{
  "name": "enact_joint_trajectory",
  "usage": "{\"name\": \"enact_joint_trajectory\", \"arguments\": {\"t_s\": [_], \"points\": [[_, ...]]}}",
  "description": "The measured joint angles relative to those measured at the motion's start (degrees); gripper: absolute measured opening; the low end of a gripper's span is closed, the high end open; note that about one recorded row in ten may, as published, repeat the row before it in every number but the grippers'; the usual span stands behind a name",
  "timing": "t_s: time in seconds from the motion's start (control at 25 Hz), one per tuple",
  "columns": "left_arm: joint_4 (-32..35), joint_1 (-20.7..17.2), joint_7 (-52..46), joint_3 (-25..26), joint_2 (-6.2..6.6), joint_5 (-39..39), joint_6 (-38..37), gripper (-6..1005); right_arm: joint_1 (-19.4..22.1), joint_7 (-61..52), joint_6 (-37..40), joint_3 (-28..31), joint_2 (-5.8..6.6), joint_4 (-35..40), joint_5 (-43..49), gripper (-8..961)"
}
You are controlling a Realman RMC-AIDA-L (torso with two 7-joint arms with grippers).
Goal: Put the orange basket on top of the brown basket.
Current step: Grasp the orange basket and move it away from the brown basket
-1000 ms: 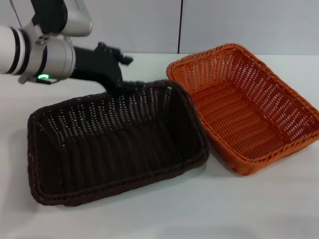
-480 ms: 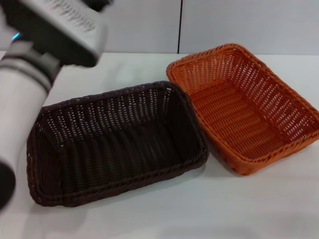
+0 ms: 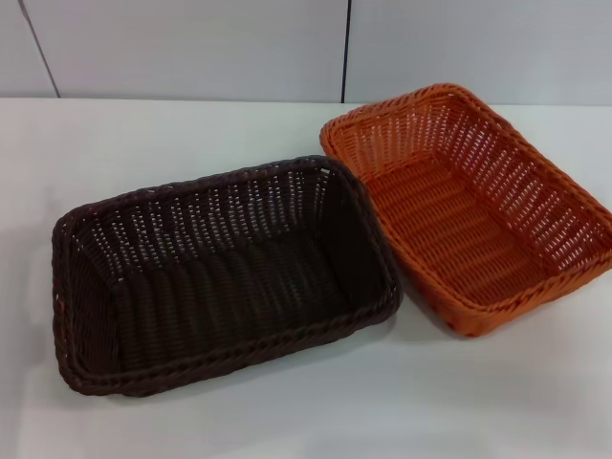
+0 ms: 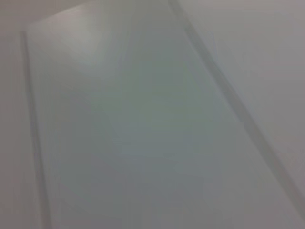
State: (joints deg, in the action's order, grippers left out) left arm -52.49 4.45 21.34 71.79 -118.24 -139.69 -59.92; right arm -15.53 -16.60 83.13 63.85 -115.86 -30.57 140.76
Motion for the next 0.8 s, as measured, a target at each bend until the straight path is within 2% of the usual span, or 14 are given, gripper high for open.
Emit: {"name": "enact_joint_trajectory", "arguments": {"t_s": [0.04, 0.08, 0.12, 0.16, 0.24, 0.32, 0.44, 0.52, 0.56, 0.6, 0.64, 0.68, 0.72, 0.8], "points": [[7.8, 0.5, -6.1, 2.2, 0.17, -0.3, -1.7, 808, -0.1, -0.1, -3.4, 0.0, 1.05, -3.0, 1.5, 833], [7.8, 0.5, -6.1, 2.2, 0.17, -0.3, -1.7, 808, -0.2, -0.2, -8.1, 0.0, 2.35, -7.0, 3.2, 833], [13.7, 0.9, -9.3, 4.1, 0.15, -0.6, -3.1, 808, -0.3, -0.8, -14.2, 0.3, 4.13, -11.6, 4.8, 833], [16.3, 1.1, -10.0, 5.0, 0.07, -0.6, -3.7, 808, -0.3, -2.1, -22.0, 0.7, 5.99, -16.8, 6.6, 833], [16.3, 1.1, -10.0, 5.0, 0.07, -0.6, -3.7, 808, -0.8, -5.4, -38.3, 2.3, 9.59, -27.2, 10.6, 833], [19.4, 0.4, -10.6, 5.8, -0.03, -0.4, -4.7, 808, -1.3, -8.6, -56.3, 4.4, 12.35, -38.1, 16.5, 834], [19.9, 0.2, -10.8, 5.8, -0.04, -0.3, -4.9, 808, -1.6, -8.2, -80.5, 6.7, 14.34, -52.9, 23.7, 834], [20.5, 0.1, -10.9, 5.8, -0.05, -0.3, -5.0, 808, -2.8, -3.5, -98.0, 9.1, 14.69, -62.3, 24.3, 834], [20.5, 0.1, -10.9, 5.8, -0.05, -0.3, -5.0, 808, -4.1, 0.4, -106.8, 11.3, 14.12, -66.1, 23.1, 834], [22.5, 0.8, -11.1, 5.8, -0.07, -0.3, -5.1, 808, -5.4, 5.5, -116.1, 14.3, 12.78, -68.9, 20.9, 834], [24.2, 1.7, -11.2, 5.8, -0.11, -0.2, -5.1, 808, -6.8, 11.4, -125.4, 17.9, 10.95, -70.8, 18.2, 834], [24.2, 1.7, -11.2, 5.8, -0.11, -0.2, -5.1, 808, -8.7, 23.7, -139.8, 25.8, 6.24, -72.5, 13.6, 834], [24.2, 1.7, -11.2, 5.8, -0.11, -0.2, -5.1, 808, -8.7, 23.7, -139.8, 25.8, 6.24, -72.5, 13.6, 834], [25.3, 2.4, -11.2, 5.8, -0.14, -0.1, -5.2, 808, -10.5, 36.5, -153.4, 34.0, 0.41, -73.9, 11.6, 834]]}}
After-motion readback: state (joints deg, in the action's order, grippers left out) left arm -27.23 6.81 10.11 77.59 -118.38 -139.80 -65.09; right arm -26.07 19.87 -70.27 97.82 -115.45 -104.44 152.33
